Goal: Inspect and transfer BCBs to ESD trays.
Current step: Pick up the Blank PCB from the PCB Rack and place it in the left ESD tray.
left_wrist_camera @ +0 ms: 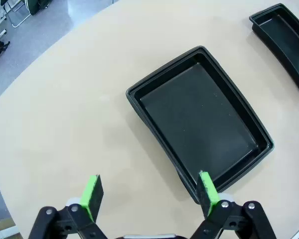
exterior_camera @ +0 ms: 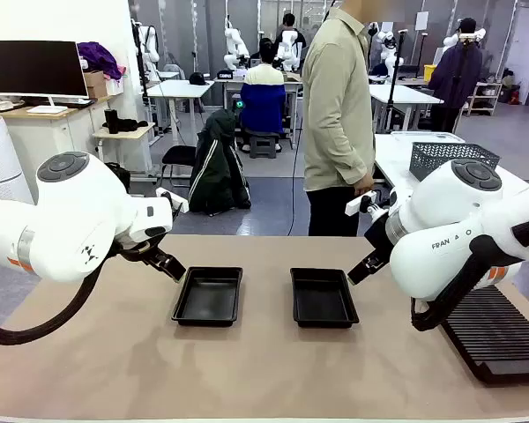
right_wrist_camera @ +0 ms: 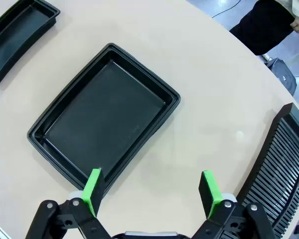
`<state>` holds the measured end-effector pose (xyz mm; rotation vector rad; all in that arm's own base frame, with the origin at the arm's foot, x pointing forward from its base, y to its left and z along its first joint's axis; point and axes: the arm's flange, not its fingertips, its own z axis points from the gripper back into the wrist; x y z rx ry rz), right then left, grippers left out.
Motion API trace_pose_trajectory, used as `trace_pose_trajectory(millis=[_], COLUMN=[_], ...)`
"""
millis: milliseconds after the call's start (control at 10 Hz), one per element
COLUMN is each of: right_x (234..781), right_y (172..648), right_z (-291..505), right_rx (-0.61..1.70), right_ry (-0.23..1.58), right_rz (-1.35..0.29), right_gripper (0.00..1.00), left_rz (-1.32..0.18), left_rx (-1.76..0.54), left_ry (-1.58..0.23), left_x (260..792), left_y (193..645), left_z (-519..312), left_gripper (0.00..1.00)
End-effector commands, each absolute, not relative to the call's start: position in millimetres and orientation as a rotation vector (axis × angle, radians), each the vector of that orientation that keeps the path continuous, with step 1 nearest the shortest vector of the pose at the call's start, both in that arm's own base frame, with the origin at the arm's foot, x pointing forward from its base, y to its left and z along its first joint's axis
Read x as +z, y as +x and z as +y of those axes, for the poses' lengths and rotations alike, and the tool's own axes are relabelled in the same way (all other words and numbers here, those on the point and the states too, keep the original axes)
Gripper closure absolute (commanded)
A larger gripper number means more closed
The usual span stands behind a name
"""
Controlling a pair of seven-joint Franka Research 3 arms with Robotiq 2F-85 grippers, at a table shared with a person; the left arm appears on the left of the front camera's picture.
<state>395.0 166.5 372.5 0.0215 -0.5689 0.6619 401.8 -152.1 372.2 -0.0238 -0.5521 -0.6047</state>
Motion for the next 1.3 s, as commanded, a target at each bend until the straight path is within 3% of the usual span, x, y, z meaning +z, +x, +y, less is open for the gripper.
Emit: trace_pose_trajectory(millis=[0,1200], right_x=[372.5,372.5], right_y=[394.9,394.9], right_z=[166.5,166.5], right_rx=[0.662,0.662], right_ry=[0.021,0.021], right_rz=[-0.569,-0.569], right_gripper=[0.0,0.0], left_rz=[-0.552,-0.552], left_rx=[-0.605,-0.605], left_ry=[-0.024,-0.024], left_x=[372.1,372.1], left_y=[401.8,401.8], left_z=[-152.2,-152.2], left_gripper=[0.0,0.0])
